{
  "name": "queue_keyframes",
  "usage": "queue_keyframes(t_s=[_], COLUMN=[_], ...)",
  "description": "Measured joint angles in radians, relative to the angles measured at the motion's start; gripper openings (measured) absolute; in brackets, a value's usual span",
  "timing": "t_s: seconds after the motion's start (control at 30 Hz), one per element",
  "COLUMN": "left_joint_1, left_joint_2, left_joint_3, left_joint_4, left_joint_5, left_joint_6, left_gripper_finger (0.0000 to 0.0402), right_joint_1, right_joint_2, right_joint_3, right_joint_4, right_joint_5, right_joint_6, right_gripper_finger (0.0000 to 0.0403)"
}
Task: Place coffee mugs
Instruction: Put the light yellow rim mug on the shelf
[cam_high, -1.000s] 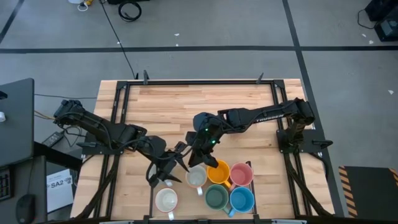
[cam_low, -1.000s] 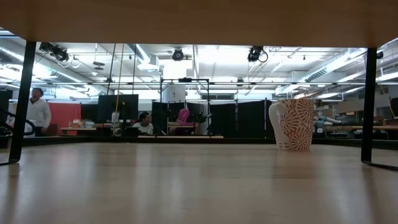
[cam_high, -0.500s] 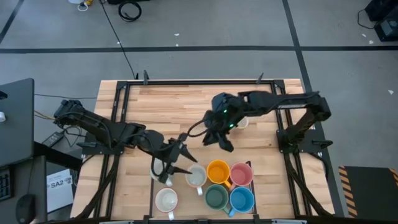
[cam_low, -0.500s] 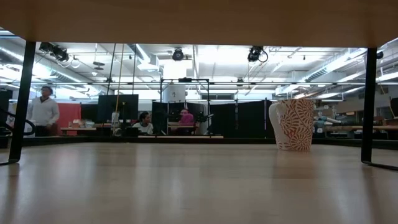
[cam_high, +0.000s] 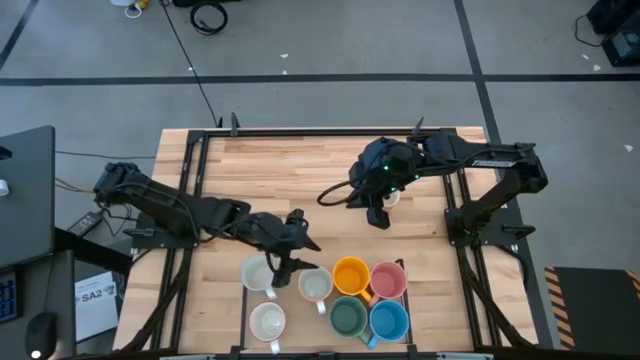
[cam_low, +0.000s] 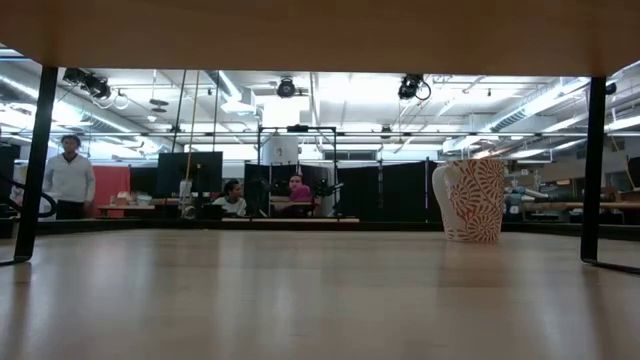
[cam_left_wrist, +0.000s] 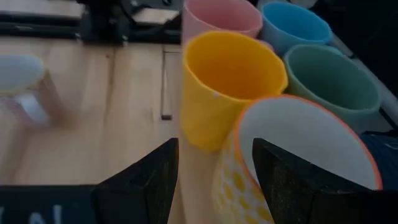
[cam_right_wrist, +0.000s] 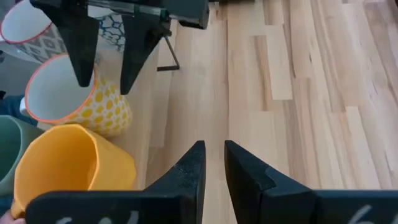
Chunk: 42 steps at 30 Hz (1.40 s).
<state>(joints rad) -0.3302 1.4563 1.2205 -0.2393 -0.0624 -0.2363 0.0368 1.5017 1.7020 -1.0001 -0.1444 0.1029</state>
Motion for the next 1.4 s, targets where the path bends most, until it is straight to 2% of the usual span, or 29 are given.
queue_keyframes(t_s=[0.57, 0.73, 1.07, 1.4], left_joint_1=[-0.023, -0.024, -0.027, -0.066], left_joint_2=[0.027, 0.027, 0.027, 0.027], left_joint_3=[0.002, 0.002, 0.001, 0.001], left_joint_4=[-0.003, -0.003, 0.004, 0.056], left_joint_5=[0.153, 0.169, 0.291, 0.305], left_joint_6=[-0.015, -0.014, -0.015, -0.015], left_gripper_finger=[0.0212, 0.0212, 0.0212, 0.0212], right_joint_1=[0.000, 0.000, 0.000, 0.000], right_joint_2=[0.000, 0.000, 0.000, 0.001], right_joint_3=[0.000, 0.000, 0.000, 0.000], right_joint_4=[0.000, 0.000, 0.000, 0.000], right_joint_5=[0.002, 0.002, 0.002, 0.002], right_joint_6=[0.002, 0.002, 0.002, 0.002], right_gripper_finger=[0.0065, 0.0065, 0.0065, 0.0065])
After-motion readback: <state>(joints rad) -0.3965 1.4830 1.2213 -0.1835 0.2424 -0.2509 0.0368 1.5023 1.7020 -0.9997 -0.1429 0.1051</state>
